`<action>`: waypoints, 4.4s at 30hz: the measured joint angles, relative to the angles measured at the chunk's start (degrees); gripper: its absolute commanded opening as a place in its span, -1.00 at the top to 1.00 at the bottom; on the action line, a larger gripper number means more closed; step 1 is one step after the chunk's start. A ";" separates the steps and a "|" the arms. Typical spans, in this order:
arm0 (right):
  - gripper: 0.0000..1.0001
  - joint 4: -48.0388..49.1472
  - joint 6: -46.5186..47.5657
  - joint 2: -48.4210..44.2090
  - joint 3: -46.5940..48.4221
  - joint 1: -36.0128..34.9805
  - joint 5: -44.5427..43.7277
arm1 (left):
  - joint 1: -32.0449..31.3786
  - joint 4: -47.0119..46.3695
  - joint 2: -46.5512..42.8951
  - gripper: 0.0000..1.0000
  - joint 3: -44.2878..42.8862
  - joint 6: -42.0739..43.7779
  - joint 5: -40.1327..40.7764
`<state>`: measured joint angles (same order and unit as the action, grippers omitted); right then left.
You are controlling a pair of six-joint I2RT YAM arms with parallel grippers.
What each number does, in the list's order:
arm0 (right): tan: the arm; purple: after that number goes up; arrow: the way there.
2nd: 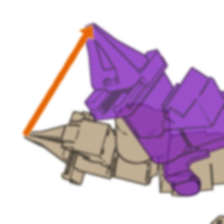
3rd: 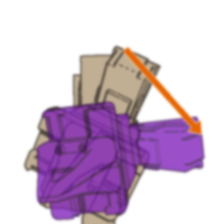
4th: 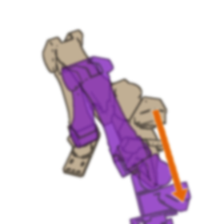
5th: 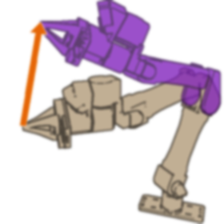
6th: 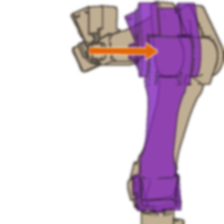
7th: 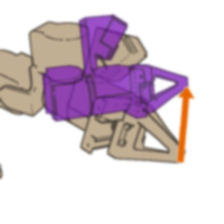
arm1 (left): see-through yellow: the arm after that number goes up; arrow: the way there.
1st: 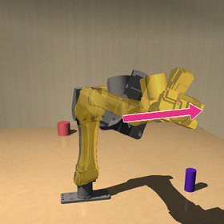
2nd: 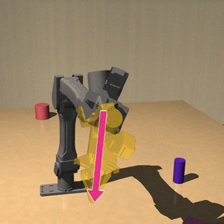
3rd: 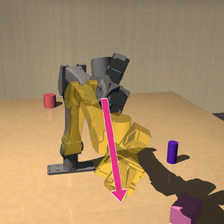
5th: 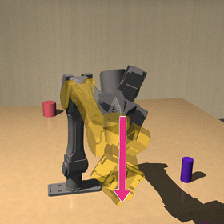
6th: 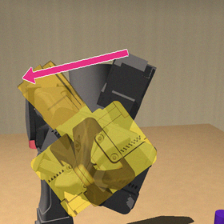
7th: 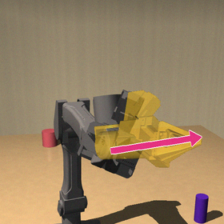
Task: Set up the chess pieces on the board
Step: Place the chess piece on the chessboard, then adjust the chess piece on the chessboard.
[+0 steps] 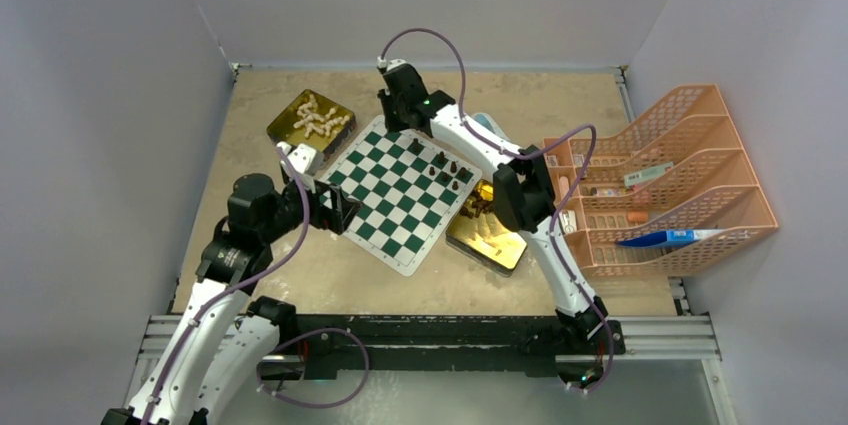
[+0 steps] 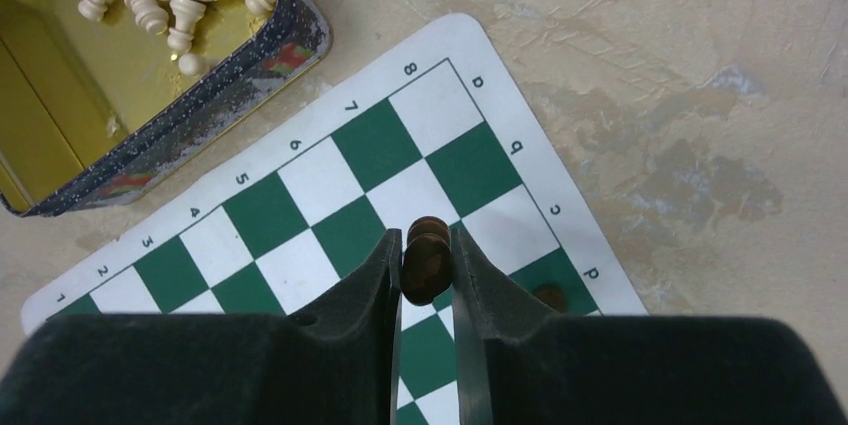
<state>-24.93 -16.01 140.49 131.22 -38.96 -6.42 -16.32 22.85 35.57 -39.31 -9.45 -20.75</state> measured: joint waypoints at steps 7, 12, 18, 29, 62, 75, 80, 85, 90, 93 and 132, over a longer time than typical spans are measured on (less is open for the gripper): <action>0.51 2.49 1.18 2.36 0.02 0.02 -0.28 | 0.00 0.00 0.61 -0.80 0.00 0.00 -0.02; 0.50 2.99 2.21 4.81 0.02 0.00 -0.72 | 0.00 0.02 0.96 -0.80 0.00 0.00 -0.04; 0.48 3.63 3.28 5.66 0.00 0.00 -1.57 | 0.00 0.02 0.96 -0.80 0.00 0.00 -0.02; 0.43 5.27 4.33 6.16 0.00 0.00 -1.53 | 0.00 0.04 1.33 -0.80 0.00 0.00 -0.02; 0.28 9.88 6.97 1.57 -6.08 -0.44 -1.99 | 0.00 0.13 1.31 -0.80 0.00 0.02 -0.55; 0.27 10.14 7.52 1.68 -6.10 -0.85 -3.37 | 0.00 0.31 1.46 -0.80 0.00 0.02 -0.96; 0.29 9.94 7.67 1.68 -6.10 -0.90 -3.50 | 0.00 0.35 1.38 -0.80 0.00 0.02 -1.07; 0.34 9.81 7.74 1.75 -6.14 -0.90 -3.48 | 0.00 0.37 1.38 -0.80 0.00 0.02 -1.16; 0.35 9.79 7.76 1.75 -6.60 -1.11 -3.48 | 0.00 0.37 1.36 -0.80 0.00 0.02 -1.14; 0.35 9.62 7.76 1.77 -6.75 -1.31 -3.50 | 0.00 0.39 1.25 -0.80 0.00 0.02 -1.14; 0.67 10.32 7.93 2.80 -6.84 -1.53 -4.74 | 0.00 0.55 0.79 -0.80 0.00 0.02 -1.14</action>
<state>-14.61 -8.08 143.28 124.38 -40.49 -11.16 -16.32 23.40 36.36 -39.31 -9.43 -21.89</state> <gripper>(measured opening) 0.219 0.898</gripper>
